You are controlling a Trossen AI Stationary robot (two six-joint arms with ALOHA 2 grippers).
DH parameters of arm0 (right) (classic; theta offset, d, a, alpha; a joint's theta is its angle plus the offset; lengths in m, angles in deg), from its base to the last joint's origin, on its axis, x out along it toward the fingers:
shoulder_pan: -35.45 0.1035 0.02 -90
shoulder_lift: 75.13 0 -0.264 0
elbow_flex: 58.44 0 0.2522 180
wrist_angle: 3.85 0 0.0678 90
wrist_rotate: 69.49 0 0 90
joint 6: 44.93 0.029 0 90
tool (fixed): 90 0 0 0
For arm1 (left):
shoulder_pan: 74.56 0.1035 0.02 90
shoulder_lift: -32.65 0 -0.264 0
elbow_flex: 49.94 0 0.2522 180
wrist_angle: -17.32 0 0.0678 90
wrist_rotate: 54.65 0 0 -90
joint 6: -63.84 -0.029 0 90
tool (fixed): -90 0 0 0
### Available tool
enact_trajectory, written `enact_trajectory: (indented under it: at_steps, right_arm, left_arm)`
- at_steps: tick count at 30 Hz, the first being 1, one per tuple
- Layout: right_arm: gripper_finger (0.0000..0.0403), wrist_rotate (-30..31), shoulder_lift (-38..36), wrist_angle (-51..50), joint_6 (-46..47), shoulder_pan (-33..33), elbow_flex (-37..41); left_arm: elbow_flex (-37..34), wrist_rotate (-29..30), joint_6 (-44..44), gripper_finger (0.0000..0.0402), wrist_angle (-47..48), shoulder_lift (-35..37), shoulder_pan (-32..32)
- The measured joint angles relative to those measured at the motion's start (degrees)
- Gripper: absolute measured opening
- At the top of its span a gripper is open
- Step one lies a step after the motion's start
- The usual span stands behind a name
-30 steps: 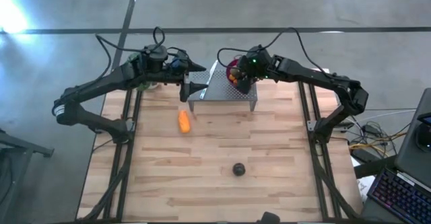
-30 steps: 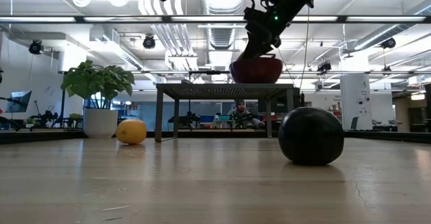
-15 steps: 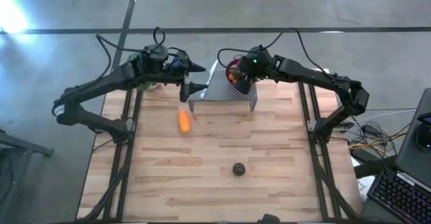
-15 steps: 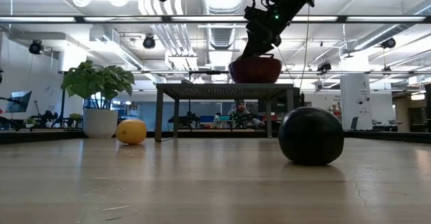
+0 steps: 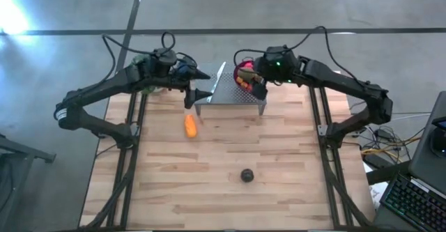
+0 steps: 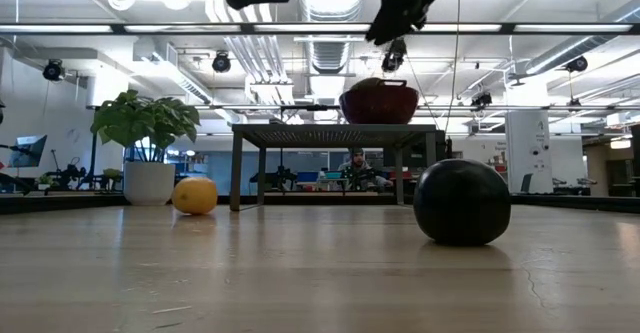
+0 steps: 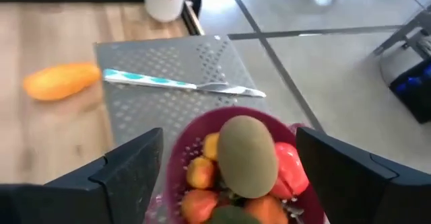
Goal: Pick & Place Fruit
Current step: Put the yellow mango into the violet strainer bowl on the shelf
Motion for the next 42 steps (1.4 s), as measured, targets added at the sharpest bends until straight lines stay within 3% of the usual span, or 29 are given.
enact_trajectory:
  at_steps: [13,19,24,32,37,42]
  right_arm:
    - [0.0293,-0.04,-7.77,-11.93,7.84,8.49,-0.51]
    - [0.0281,-0.07,-9.29,-15.44,10.21,11.84,-0.51]
    - [0.0274,-0.13,-9.42,-15.78,10.58,13.01,-0.49]
    - [0.0292,-0.02,-9.39,-15.78,10.63,13.03,-0.47]
    - [0.0305,-0.02,-9.39,-15.73,10.66,13.02,-0.47]
    - [0.0313,-0.02,-9.39,-15.69,11.31,13.00,-0.47]
  left_arm:
    - [-1.10,2.74,-2.73,0.0348,17.62,-0.02,0.02]
    - [-5.31,2.91,-19.21,0.0348,23.34,-0.02,-1.34]
    - [-10.00,2.89,-34.38,0.0348,22.87,-0.04,-3.14]
    - [-15.14,8.07,-45.98,0.0348,22.32,-0.05,-8.86]
    - [-17.78,14.64,-46.29,0.0348,20.06,-0.11,-10.91]
    - [-19.84,13.74,-45.82,0.0350,16.76,-0.68,-11.06]
